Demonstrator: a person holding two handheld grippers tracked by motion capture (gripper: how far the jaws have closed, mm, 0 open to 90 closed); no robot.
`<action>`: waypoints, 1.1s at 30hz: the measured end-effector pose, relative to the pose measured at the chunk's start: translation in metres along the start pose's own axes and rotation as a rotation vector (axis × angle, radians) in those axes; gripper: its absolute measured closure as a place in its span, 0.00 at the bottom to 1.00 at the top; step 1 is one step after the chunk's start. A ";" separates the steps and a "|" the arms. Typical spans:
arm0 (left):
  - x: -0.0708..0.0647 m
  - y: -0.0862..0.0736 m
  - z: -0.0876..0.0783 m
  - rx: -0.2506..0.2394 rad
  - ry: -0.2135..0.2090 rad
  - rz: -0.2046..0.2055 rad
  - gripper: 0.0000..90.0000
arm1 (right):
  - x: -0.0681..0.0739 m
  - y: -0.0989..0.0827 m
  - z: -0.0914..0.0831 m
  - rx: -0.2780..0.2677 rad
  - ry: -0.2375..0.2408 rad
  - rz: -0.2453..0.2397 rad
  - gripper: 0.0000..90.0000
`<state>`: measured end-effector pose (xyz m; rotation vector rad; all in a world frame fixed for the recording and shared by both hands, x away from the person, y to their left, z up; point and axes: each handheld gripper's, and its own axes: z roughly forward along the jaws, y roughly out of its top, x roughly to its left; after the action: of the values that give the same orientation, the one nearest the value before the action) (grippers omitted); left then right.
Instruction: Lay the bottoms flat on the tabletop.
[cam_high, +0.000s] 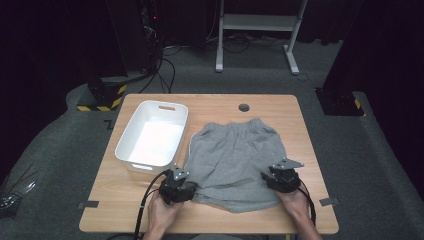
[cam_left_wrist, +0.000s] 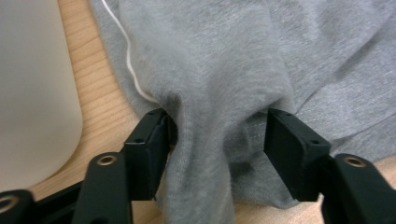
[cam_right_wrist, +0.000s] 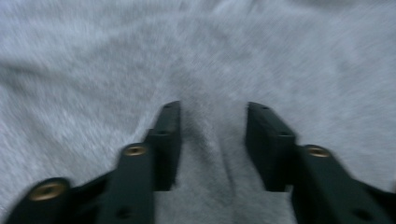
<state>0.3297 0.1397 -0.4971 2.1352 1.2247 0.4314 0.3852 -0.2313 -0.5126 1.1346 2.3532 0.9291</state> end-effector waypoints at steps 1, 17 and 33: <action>0.000 0.000 0.000 -0.002 0.002 -0.009 0.42 | -0.001 -0.001 0.001 0.009 0.009 0.000 0.80; 0.014 0.025 -0.023 -0.096 -0.040 -0.045 0.34 | 0.010 0.008 -0.027 -0.093 0.004 -0.029 0.75; 0.004 0.057 0.021 0.021 -0.018 -0.019 0.39 | 0.096 0.045 0.041 0.004 0.257 -0.235 0.96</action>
<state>0.3807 0.1143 -0.4749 2.1384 1.2437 0.3913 0.3754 -0.1179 -0.5147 0.7544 2.6212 1.0352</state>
